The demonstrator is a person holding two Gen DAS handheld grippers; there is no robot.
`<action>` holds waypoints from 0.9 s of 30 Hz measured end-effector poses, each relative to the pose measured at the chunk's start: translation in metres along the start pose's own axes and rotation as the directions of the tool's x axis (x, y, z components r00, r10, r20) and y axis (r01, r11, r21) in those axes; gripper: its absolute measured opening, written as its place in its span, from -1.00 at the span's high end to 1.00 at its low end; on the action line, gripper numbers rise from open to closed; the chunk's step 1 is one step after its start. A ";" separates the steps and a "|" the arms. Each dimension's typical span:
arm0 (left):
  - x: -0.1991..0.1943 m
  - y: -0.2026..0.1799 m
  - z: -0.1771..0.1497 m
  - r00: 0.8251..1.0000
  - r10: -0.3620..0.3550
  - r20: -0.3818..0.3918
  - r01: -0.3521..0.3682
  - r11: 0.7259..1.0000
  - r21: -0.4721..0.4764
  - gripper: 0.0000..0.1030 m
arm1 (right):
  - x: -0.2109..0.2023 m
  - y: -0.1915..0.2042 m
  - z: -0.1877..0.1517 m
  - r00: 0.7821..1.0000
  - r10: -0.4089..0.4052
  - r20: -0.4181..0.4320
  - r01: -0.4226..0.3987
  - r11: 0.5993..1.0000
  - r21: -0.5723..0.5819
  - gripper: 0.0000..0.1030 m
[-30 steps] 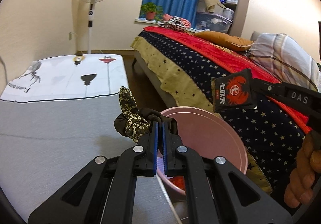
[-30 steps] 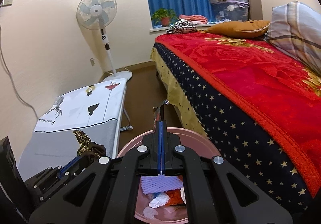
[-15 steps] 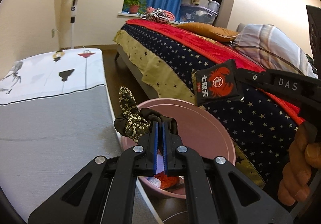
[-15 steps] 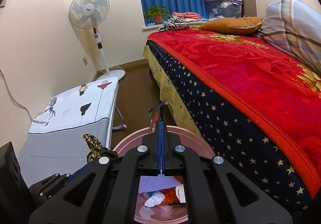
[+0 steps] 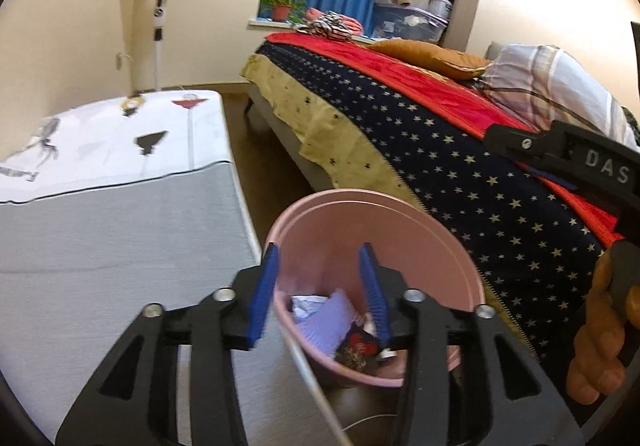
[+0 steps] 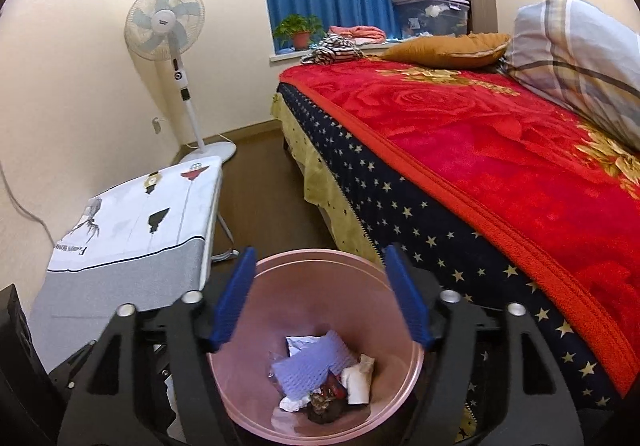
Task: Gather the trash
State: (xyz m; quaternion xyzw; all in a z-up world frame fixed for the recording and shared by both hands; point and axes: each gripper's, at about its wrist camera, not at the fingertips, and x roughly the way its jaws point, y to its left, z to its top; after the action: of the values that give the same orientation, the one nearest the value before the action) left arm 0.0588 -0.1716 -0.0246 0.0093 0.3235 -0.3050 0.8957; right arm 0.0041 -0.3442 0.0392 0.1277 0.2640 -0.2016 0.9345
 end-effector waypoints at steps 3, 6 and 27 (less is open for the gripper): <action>-0.012 0.010 0.000 0.999 0.040 0.014 -0.040 0.999 -0.009 -0.04 | -0.007 0.006 0.000 1.000 0.018 0.018 -0.017 1.000 -0.020 -0.64; -0.026 0.022 0.000 0.996 0.086 0.035 -0.085 0.996 -0.031 -0.21 | -0.015 0.012 -0.004 0.998 0.056 0.023 -0.055 0.998 -0.035 -0.79; -0.120 0.069 -0.020 0.929 0.360 0.084 -0.344 0.925 -0.160 -0.68 | -0.067 0.066 -0.039 0.973 0.229 0.021 -0.223 0.962 -0.155 -0.90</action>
State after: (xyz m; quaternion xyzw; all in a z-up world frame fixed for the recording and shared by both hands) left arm 0.0128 -0.0462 0.0175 -0.0139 0.2868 -0.1154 0.9509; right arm -0.0366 -0.2515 0.0522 0.0816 0.2441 -0.0753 0.9634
